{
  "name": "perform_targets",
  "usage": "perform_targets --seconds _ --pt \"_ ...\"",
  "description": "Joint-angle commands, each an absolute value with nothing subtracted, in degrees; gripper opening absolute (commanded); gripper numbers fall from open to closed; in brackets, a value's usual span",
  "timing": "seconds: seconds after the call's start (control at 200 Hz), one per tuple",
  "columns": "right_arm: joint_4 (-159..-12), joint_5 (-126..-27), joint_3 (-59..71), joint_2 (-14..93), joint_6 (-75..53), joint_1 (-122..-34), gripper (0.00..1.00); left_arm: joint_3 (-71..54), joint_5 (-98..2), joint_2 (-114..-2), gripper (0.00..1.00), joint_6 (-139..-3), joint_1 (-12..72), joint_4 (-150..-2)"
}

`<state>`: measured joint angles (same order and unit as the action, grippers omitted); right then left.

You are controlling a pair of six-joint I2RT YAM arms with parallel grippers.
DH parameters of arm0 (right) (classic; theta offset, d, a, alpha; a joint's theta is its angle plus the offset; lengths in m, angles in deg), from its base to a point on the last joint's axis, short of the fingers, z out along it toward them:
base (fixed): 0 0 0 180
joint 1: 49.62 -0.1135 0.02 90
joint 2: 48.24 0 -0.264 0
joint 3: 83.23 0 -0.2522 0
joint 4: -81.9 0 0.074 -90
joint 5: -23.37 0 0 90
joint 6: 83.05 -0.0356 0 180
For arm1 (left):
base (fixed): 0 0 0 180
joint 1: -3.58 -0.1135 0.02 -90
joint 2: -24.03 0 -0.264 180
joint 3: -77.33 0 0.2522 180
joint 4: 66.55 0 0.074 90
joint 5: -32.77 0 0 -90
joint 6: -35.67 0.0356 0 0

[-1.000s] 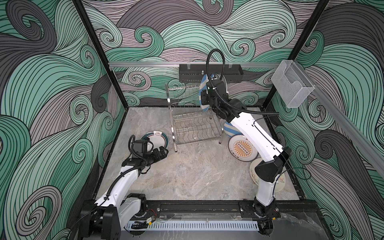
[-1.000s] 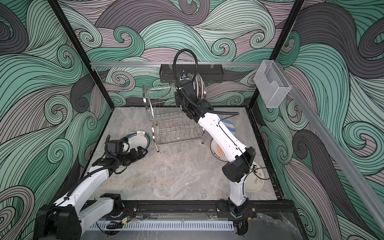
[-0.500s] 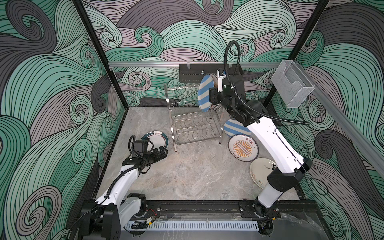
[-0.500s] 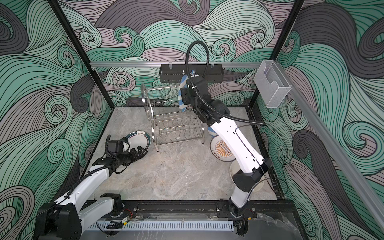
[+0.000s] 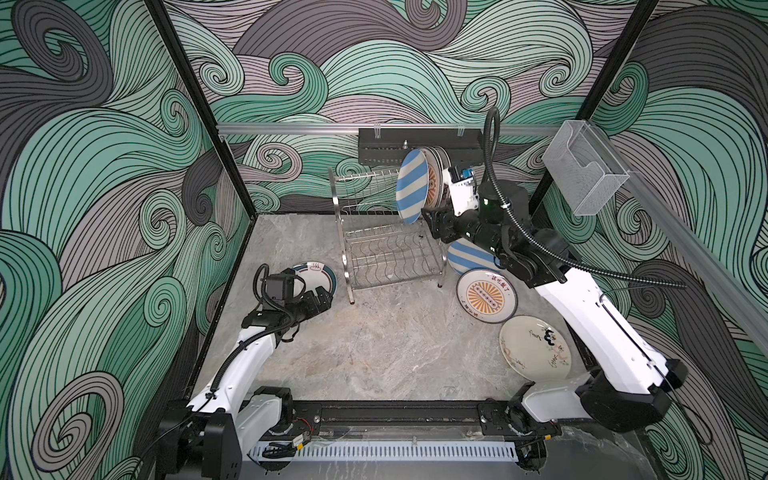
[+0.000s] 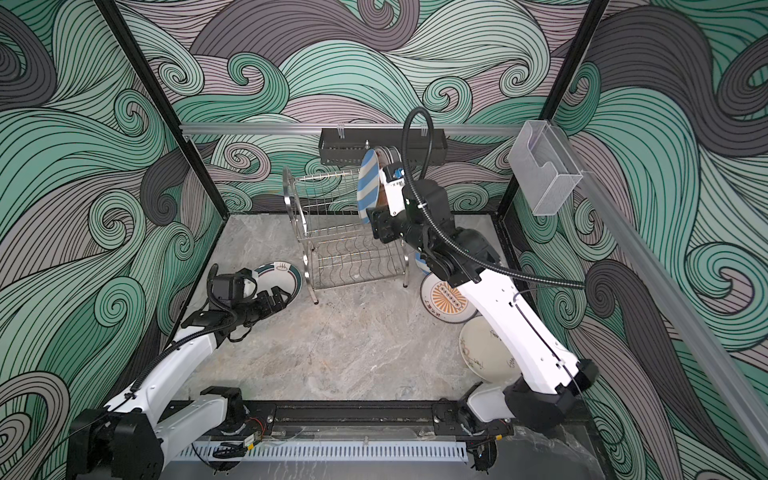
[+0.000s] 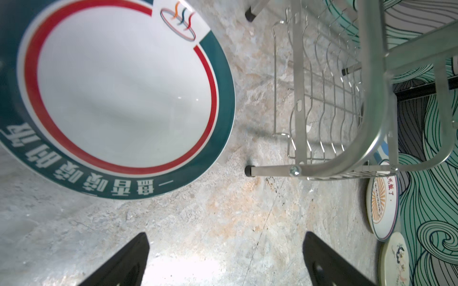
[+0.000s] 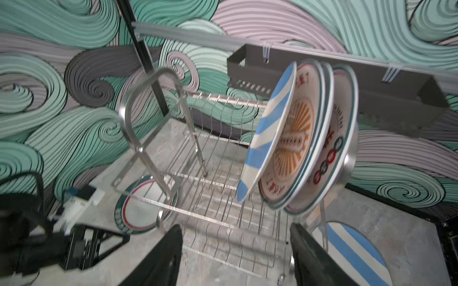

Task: Load the plates into the dish rack
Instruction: 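Open the right gripper and withdraw it from the rack, then move the left gripper over the green-rimmed white plate's edge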

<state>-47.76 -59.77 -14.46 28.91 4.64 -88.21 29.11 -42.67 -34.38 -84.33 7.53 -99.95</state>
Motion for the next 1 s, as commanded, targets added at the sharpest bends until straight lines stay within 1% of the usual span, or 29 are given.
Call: perform_targets --seconds 0.0,0.17,0.3,0.44,0.565,0.66,0.821,0.896,0.996 --pt "-52.31 -66.31 -3.98 21.79 6.22 -87.98 0.69 26.42 -47.84 -34.94 0.99 -84.63 7.89 -101.35" --pt "-60.37 -73.51 19.14 11.0 0.69 -88.03 0.68 23.19 -53.08 -36.18 0.99 -82.78 7.89 -100.17" --pt "-65.15 -77.03 34.05 4.29 -4.66 -88.58 0.67 18.74 -55.27 -39.87 0.98 -81.52 7.89 -100.32" --pt "-69.0 -76.98 46.85 -2.25 -9.75 -90.69 0.69 12.84 -57.04 -45.38 0.99 -81.87 7.89 -103.15" --pt "-69.4 -74.49 52.75 -6.65 -13.19 -91.46 0.69 8.92 -58.5 -50.23 0.99 -80.61 7.89 -105.09" --pt "-68.35 -72.77 54.35 -7.94 -13.56 -91.46 0.69 8.06 -59.36 -53.19 0.99 -80.44 7.89 -104.89" --pt "-67.85 -71.73 54.92 -6.59 -13.27 -91.46 0.72 8.44 -58.37 -56.65 0.99 -81.04 7.89 -103.54" --pt "-67.99 -71.56 54.92 -5.26 -13.35 -91.46 0.72 8.82 -58.93 -57.09 0.99 -80.52 7.89 -102.55" --pt "-68.92 -72.24 54.94 -3.91 -13.61 -91.46 0.73 8.42 -59.83 -61.04 0.99 -80.37 7.89 -102.17"
